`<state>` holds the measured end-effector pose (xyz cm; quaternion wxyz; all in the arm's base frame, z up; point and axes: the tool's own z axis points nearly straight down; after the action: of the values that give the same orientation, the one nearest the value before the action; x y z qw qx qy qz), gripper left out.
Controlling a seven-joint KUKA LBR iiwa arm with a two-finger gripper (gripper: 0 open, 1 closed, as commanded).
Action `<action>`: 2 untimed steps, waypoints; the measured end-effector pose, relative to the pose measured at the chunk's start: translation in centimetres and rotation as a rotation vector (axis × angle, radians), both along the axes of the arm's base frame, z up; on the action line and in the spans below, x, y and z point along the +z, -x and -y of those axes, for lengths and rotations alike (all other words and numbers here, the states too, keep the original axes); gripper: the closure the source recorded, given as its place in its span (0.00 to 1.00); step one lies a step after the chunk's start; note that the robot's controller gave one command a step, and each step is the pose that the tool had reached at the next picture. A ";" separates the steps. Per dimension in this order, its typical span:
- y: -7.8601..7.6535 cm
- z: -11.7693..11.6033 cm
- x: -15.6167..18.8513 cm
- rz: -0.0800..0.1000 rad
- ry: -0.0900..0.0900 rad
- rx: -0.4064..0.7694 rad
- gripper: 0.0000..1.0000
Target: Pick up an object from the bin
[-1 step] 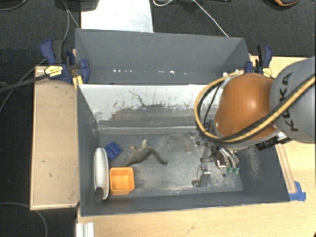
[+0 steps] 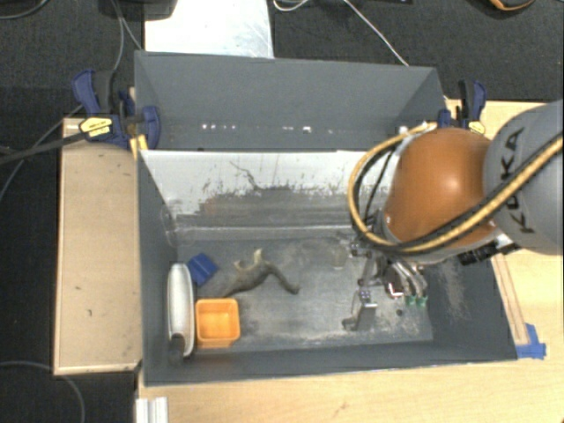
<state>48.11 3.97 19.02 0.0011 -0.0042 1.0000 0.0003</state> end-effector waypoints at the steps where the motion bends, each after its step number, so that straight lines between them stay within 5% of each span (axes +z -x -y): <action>1: -2.5 -5.0 -10.6 -0.002 -0.001 0.110 0.00; 2: -5.8 -5.0 -10.0 0.002 0.000 0.128 0.00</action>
Offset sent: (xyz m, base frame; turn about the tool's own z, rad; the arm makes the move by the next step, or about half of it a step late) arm 0.0580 0.0501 -0.1004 -0.1302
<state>53.91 9.00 9.00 0.0020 -0.0682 0.9977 0.0004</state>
